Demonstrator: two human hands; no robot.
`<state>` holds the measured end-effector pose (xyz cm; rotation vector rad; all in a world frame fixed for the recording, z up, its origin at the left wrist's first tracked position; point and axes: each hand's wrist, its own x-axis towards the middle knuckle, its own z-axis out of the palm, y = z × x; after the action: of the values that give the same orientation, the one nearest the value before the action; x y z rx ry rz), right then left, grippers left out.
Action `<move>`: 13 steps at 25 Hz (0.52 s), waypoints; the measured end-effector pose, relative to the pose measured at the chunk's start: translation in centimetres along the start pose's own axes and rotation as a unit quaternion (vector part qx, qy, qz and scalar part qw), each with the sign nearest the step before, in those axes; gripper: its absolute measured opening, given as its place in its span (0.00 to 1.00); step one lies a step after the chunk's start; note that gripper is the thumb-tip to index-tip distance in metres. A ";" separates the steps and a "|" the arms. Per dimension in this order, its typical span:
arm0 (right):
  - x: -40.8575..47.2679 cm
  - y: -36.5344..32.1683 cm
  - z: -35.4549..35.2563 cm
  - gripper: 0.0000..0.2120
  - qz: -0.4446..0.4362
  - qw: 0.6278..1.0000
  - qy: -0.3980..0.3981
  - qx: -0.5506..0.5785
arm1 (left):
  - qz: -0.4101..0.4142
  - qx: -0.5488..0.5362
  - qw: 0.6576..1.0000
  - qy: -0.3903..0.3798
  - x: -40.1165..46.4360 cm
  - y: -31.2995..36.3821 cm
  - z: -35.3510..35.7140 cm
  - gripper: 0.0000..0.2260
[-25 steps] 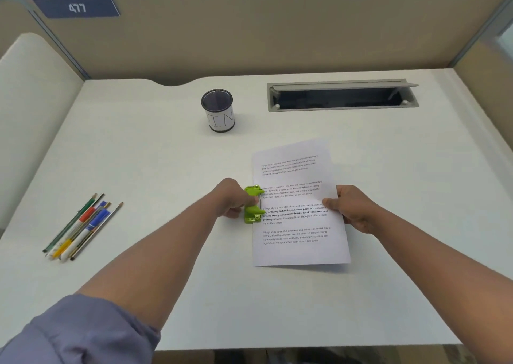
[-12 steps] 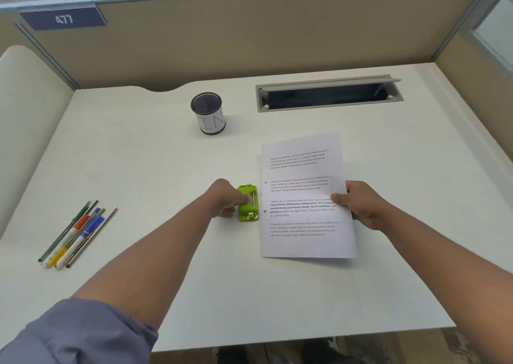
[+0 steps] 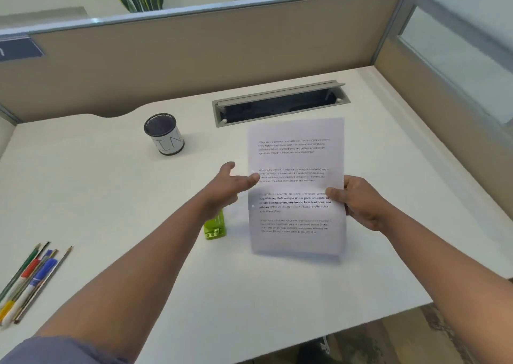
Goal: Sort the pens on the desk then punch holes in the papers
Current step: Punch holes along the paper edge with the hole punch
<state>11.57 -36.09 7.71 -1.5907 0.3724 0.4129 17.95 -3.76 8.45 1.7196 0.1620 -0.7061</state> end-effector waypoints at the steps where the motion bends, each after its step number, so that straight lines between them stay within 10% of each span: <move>1: -0.4 -0.2 -0.7 0.13 -0.015 1.000 0.006 0.008 | 0.005 -0.032 0.999 -0.039 0.3 0.5 1.2 0.48; 5: -1.7 -0.6 -3.2 0.10 -0.090 0.994 0.051 0.038 | 0.092 -0.057 0.989 -0.100 1.6 2.7 6.0 0.15; 13: -3.7 -0.8 -4.4 0.14 -0.254 0.942 0.216 0.039 | 0.252 -0.052 0.965 0.046 2.5 6.5 14.4 0.11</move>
<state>8.84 -40.44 10.43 -1.6247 0.2874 -0.3509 17.71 -19.52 11.09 1.6024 -0.1711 -0.2355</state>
